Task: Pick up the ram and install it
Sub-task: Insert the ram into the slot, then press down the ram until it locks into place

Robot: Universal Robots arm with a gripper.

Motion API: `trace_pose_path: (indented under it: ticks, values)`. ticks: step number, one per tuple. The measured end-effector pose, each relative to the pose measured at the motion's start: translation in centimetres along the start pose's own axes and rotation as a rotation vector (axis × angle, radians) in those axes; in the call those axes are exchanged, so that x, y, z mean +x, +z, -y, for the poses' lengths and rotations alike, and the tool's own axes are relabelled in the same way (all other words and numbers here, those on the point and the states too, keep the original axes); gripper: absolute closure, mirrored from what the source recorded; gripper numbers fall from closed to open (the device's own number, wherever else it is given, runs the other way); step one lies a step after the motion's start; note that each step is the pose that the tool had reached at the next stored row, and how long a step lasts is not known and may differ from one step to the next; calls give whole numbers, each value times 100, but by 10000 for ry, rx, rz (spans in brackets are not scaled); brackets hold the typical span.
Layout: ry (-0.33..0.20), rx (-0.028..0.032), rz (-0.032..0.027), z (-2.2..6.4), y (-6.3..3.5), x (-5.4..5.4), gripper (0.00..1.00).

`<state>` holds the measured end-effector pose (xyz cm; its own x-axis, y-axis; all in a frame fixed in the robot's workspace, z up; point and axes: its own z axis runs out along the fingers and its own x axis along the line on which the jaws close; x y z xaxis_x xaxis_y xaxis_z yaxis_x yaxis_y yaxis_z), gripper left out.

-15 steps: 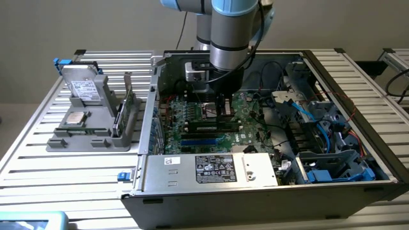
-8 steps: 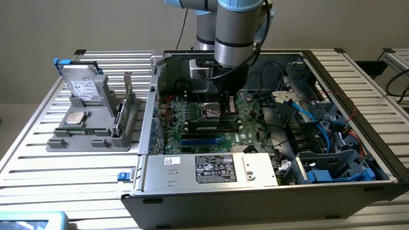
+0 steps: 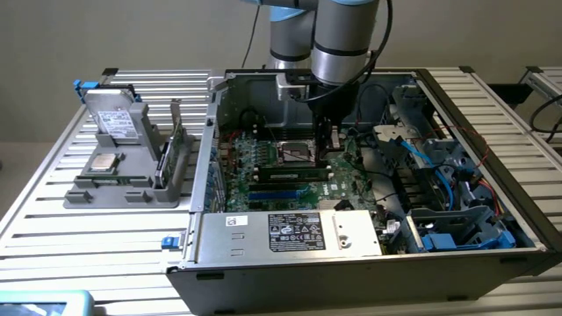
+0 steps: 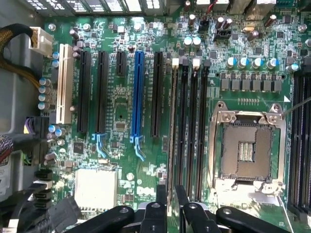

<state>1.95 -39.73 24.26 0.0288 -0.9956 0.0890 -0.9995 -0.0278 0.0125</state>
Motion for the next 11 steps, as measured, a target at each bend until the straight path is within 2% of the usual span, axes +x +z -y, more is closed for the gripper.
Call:
trace_pose_path:
  ticks: [1,11]
  values:
    - [-6,-74,7,1,0,0,78]
    - [-6,-76,4,1,-1,0,78]
